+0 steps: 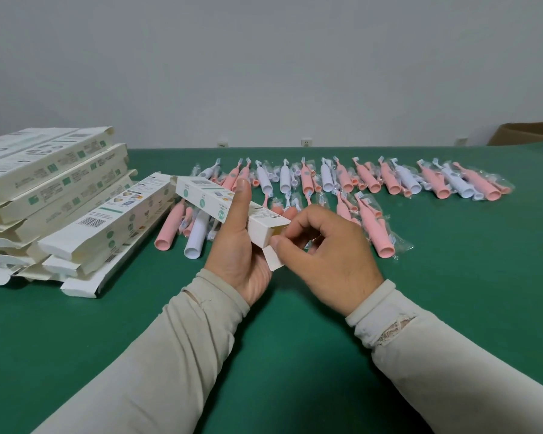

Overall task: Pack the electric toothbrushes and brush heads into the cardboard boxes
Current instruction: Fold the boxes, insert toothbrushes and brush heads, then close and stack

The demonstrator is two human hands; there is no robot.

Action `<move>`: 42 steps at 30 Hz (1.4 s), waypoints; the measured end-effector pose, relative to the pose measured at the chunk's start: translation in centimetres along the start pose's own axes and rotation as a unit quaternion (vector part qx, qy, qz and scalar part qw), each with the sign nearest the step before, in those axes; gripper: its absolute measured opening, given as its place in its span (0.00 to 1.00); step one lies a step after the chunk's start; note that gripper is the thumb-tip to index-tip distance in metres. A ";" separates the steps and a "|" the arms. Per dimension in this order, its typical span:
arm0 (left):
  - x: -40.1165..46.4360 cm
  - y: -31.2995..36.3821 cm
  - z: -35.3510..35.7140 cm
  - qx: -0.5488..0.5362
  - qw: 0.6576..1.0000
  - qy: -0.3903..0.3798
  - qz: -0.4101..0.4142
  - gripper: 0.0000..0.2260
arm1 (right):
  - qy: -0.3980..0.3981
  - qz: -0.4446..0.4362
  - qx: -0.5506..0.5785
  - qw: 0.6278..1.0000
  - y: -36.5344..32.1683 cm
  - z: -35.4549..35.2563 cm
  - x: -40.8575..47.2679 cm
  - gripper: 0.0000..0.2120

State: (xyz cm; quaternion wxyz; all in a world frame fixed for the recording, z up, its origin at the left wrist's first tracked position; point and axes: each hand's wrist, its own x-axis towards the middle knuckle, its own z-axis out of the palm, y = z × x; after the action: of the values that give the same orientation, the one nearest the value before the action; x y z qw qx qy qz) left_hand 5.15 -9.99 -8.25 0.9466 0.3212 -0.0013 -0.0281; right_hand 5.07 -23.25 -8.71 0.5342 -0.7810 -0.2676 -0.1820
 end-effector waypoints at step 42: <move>-0.9 0.6 0.6 0.035 0.998 -0.040 -0.013 0.29 | -0.015 -0.020 -0.053 0.998 1.7 -1.9 1.2 0.14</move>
State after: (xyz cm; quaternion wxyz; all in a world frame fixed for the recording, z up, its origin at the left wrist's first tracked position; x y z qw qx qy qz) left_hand 4.29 -9.89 -7.39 0.9334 0.3530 -0.0357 -0.0535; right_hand 7.02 -25.25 -8.57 0.4838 -0.8055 -0.2812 -0.1949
